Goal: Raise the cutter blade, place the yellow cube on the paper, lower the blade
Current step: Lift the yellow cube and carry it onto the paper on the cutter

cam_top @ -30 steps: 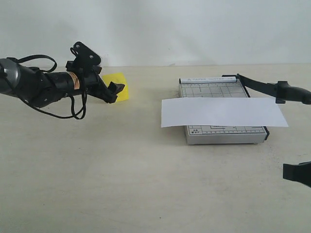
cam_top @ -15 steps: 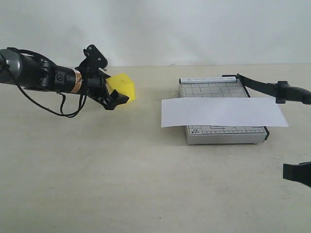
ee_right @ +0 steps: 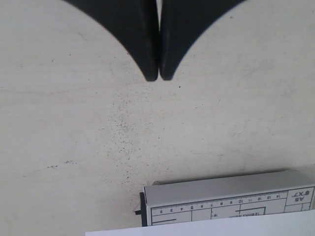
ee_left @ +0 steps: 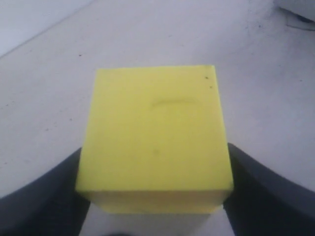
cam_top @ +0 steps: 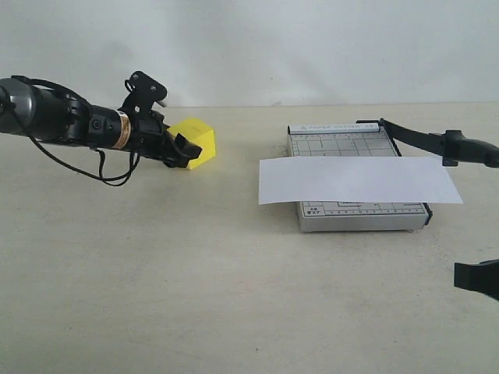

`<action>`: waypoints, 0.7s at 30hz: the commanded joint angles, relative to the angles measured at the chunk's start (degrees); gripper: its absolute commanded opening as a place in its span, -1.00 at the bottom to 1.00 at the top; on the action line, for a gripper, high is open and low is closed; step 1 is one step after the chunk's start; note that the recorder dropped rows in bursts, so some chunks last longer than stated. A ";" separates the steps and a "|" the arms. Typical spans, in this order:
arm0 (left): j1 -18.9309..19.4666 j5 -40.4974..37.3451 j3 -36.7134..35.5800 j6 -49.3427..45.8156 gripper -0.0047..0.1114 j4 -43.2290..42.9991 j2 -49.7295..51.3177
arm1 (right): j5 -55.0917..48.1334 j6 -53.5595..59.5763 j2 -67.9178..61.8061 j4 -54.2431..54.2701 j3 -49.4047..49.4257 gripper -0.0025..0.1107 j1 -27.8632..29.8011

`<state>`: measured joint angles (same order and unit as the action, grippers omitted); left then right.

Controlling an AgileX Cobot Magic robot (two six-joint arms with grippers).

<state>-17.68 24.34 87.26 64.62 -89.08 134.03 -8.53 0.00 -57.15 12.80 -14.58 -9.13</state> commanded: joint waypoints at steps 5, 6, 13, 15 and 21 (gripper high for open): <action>0.04 -5.96 0.17 4.01 -0.84 -0.61 -7.03 | 0.14 0.38 -0.10 -0.15 0.14 -0.96 -0.04; 0.04 -5.01 -0.09 5.98 -0.84 -1.49 -8.49 | 0.14 0.38 -0.10 -0.15 0.14 -0.96 -0.04; -0.37 13.92 -1.20 25.67 -0.84 -9.86 -16.12 | 1.00 0.38 -0.10 -0.15 0.14 -0.96 -0.04; -1.94 18.26 -1.20 26.85 -0.84 -9.69 -16.51 | 1.61 0.38 -0.10 -0.15 0.14 -0.96 -0.04; -11.99 8.26 0.51 26.11 -0.84 -10.86 -14.68 | 4.65 0.38 -0.10 -0.15 0.14 -0.96 -0.04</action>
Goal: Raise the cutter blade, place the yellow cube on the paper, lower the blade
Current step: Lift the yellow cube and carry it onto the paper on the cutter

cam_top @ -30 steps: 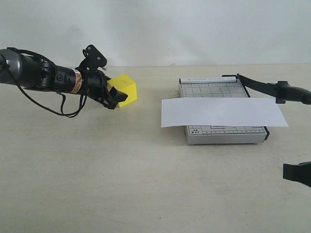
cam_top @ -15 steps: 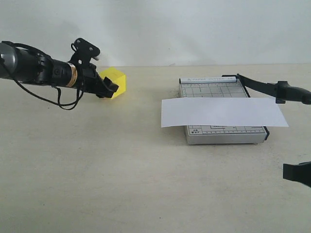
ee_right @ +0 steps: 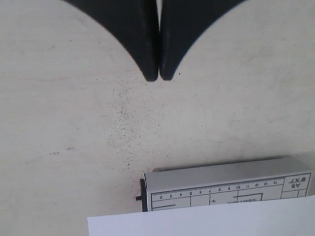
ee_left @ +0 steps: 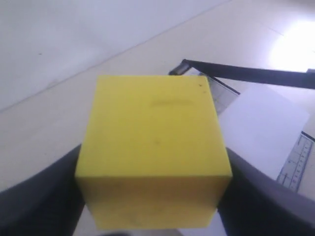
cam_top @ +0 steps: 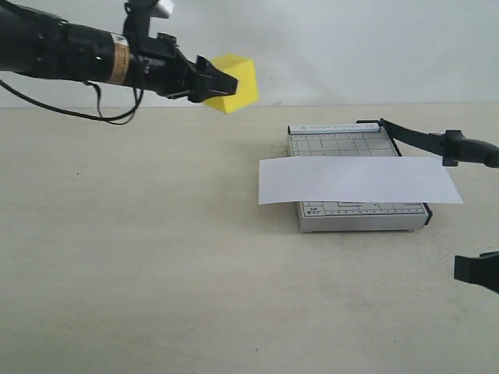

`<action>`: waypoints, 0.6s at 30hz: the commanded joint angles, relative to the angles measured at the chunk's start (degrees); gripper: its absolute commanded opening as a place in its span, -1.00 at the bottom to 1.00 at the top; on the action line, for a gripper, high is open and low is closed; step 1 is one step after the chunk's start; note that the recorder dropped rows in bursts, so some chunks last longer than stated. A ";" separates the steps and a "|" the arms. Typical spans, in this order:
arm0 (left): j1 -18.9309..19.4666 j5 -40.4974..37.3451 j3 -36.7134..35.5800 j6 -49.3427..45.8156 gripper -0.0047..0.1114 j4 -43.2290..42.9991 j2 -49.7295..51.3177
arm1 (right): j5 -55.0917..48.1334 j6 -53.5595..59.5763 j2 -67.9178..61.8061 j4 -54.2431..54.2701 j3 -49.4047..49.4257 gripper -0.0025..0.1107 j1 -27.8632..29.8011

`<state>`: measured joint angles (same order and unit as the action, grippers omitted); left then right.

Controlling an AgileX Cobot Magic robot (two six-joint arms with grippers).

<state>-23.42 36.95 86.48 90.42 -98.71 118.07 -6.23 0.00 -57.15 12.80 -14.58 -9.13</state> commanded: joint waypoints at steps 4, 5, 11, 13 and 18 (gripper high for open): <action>-12.02 -6.45 6.60 -1.50 -0.84 -1.23 4.08 | 3.24 0.38 -0.10 -0.15 0.14 -0.96 -0.04; -12.94 -7.34 8.58 -1.28 -0.84 -1.23 5.18 | 3.24 0.38 -0.10 -0.15 0.14 -0.96 -0.04; -13.98 -2.28 20.79 7.24 -0.84 -1.23 14.04 | 3.24 0.38 -0.10 -0.15 0.14 -0.96 -0.04; -13.98 -2.43 23.74 14.66 -0.84 -1.23 16.52 | 3.24 0.38 -0.10 -0.15 0.14 -0.96 -0.04; -14.38 -10.46 25.38 26.14 -0.84 -1.23 18.70 | 3.24 0.38 -0.10 -0.15 0.14 -0.96 -0.04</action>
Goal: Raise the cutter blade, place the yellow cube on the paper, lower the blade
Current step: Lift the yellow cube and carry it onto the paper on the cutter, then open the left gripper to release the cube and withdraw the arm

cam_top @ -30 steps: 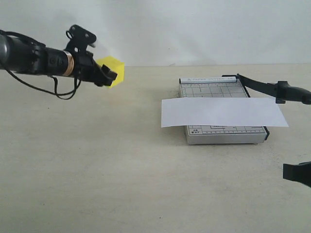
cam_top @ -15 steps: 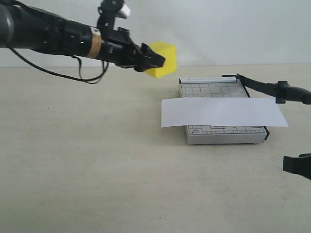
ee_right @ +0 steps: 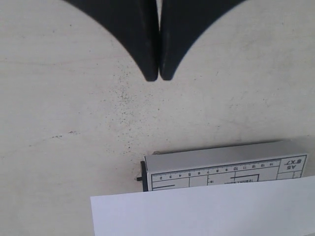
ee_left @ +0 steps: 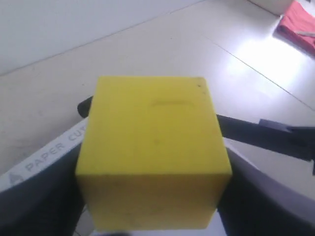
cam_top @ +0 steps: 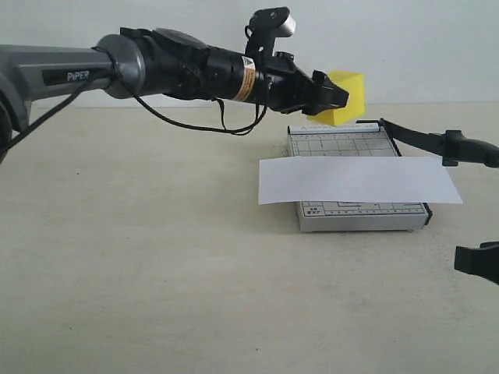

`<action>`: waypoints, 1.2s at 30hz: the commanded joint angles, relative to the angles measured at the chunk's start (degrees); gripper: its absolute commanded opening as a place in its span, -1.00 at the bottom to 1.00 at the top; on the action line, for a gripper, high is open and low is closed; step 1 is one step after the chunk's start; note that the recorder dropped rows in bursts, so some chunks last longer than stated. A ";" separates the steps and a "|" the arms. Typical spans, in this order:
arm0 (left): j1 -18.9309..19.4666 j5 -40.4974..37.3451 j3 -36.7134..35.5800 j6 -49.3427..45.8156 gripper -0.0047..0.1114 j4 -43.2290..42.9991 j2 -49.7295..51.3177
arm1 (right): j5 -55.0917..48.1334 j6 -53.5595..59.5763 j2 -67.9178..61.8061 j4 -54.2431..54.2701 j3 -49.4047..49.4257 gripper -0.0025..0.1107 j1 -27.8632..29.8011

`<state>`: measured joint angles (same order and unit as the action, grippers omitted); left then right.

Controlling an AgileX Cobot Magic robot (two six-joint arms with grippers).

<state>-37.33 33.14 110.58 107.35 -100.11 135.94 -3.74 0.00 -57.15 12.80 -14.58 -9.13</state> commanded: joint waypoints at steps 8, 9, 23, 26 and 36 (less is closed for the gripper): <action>-2.93 -4.75 1.14 1.81 -0.84 0.16 1.28 | 0.35 0.38 -0.10 -0.15 0.14 -0.96 -0.04; -3.80 -3.38 1.14 -2.99 -0.84 0.16 1.38 | 0.35 0.38 -0.10 -0.15 0.14 -0.96 -0.04; -5.84 -0.16 1.05 -17.49 -0.84 0.16 7.37 | -0.81 0.48 -0.10 -0.15 0.14 -0.96 -0.04; -5.84 -0.16 1.05 -17.49 -0.84 0.16 7.71 | -0.71 0.48 -0.10 -0.15 0.14 -0.96 -0.04; -5.84 0.46 1.05 -17.95 -0.07 0.16 7.74 | -0.58 0.48 -0.10 -0.15 0.14 -0.96 -0.04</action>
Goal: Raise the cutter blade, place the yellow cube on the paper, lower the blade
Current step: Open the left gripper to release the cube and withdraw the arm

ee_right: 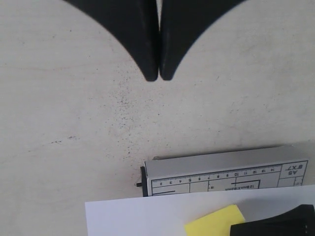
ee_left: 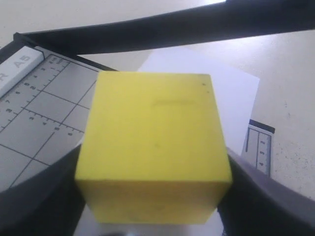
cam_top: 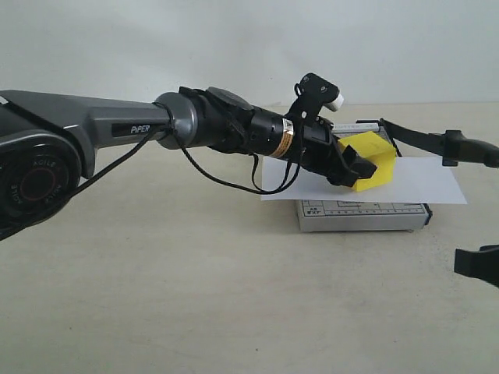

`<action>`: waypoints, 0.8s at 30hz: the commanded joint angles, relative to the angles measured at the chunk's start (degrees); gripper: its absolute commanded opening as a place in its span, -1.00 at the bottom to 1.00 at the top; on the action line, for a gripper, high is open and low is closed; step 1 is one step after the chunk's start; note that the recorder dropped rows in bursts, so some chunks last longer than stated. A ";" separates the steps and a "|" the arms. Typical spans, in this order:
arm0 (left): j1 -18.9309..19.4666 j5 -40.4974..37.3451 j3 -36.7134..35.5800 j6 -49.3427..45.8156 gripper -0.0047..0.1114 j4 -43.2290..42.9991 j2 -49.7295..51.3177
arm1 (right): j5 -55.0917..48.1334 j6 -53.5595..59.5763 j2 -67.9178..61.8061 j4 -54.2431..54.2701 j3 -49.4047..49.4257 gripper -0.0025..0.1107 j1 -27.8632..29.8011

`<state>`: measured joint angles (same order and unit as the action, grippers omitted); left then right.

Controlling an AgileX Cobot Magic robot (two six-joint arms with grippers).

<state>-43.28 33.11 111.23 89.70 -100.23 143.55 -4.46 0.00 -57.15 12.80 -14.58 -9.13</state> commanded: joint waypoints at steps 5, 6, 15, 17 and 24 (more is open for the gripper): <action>0.10 0.45 0.40 -0.30 0.48 0.28 0.13 | 0.14 0.48 -0.10 -0.15 0.14 -0.96 -0.04; 0.10 0.45 0.40 -0.30 0.53 0.28 0.13 | 0.14 0.48 -0.10 -0.15 0.14 -0.96 -0.04; 1.60 -0.60 0.79 -0.30 0.61 0.28 -5.03 | -0.18 0.48 -0.10 -0.15 0.14 -0.96 -0.04; 2.37 -1.94 0.79 -0.30 0.61 0.28 -7.75 | -0.30 0.38 -0.10 -0.15 0.14 -0.96 -0.04; 6.74 -4.87 0.48 8.59 0.29 0.28 -14.94 | -0.55 0.37 -0.10 -0.15 0.14 -0.96 -0.04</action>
<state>-38.36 29.57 111.82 91.71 -100.38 130.60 -4.78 0.00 -57.15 12.80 -14.58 -9.13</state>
